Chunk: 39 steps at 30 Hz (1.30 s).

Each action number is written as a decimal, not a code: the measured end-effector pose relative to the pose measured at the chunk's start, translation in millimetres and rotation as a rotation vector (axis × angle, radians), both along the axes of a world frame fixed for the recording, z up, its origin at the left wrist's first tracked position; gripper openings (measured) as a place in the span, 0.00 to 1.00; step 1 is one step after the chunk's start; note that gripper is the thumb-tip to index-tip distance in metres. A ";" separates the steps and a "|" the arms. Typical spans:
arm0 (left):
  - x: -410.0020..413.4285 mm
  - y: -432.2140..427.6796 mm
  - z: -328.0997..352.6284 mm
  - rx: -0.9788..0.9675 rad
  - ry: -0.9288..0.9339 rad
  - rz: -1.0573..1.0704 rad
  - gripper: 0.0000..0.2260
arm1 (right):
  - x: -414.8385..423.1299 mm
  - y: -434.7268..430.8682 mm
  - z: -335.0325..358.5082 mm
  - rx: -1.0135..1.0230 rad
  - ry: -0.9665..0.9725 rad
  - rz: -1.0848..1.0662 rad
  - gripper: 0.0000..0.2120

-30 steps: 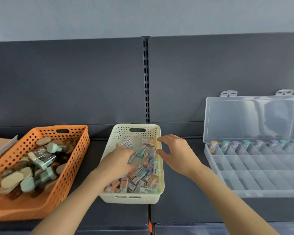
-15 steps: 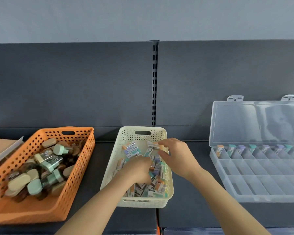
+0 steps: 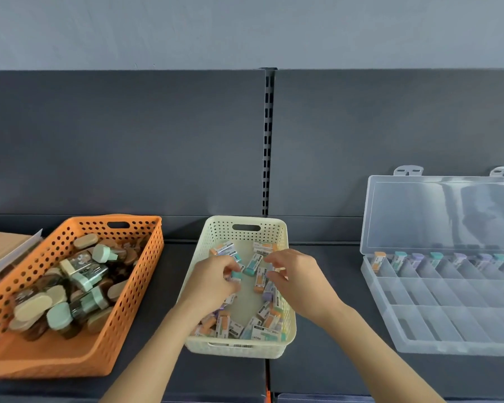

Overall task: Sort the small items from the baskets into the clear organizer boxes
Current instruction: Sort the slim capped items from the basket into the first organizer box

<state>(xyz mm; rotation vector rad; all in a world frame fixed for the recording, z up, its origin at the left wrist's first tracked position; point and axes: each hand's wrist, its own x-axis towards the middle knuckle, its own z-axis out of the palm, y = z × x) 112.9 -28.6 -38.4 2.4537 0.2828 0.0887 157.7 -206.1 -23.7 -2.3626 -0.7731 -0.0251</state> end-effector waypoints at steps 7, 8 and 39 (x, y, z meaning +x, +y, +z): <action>-31.5 9.4 6.8 -0.106 -0.268 0.218 0.11 | -9.5 34.1 -14.5 -0.213 0.116 0.202 0.02; -34.7 9.8 5.9 -0.115 -0.286 0.237 0.11 | -10.9 39.3 -15.9 -0.224 0.130 0.202 0.05; 2.0 -80.5 25.9 -0.357 -0.468 0.000 0.11 | -15.5 -65.9 8.3 0.541 0.139 -0.485 0.06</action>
